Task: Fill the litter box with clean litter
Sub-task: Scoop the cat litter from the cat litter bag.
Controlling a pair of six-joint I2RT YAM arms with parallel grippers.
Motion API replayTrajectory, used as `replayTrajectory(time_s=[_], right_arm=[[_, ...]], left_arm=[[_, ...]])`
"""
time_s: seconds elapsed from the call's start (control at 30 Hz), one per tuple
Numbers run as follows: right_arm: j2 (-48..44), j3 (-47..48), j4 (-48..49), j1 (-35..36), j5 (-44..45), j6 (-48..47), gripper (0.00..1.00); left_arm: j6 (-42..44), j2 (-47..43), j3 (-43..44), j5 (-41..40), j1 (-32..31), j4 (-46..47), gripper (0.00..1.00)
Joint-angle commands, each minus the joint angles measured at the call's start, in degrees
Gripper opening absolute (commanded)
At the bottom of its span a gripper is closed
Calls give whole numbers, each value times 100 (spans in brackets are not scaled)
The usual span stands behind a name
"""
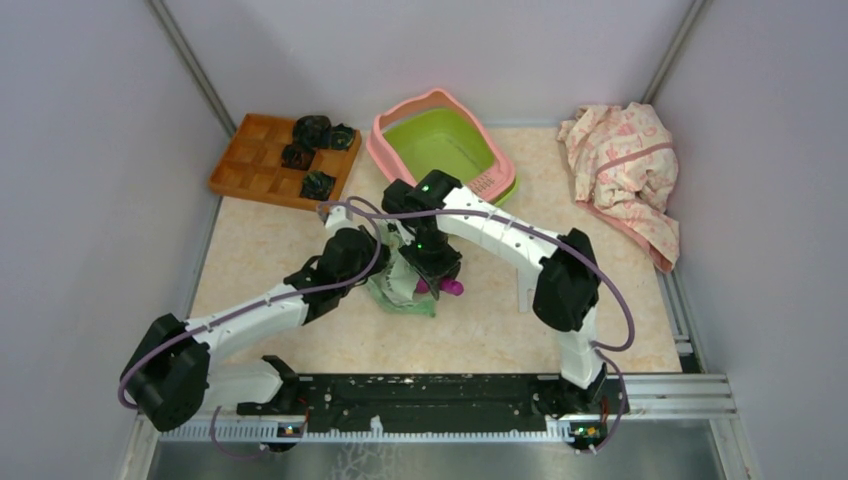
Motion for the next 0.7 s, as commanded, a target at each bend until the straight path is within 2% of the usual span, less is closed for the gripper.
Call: replayTrajectory(time_s=[0.0, 0.23, 0.67], right_arm=[[-481, -157, -119, -119, 130, 184, 0], [30, -66, -127, -177, -7, 83, 0], [1447, 999, -118, -177, -158, -176, 0]], left_arm=[[231, 11, -19, 118, -100, -416, 22], [333, -147, -12, -5, -100, -538, 22], [450, -555, -99, -332, -100, -829, 23]])
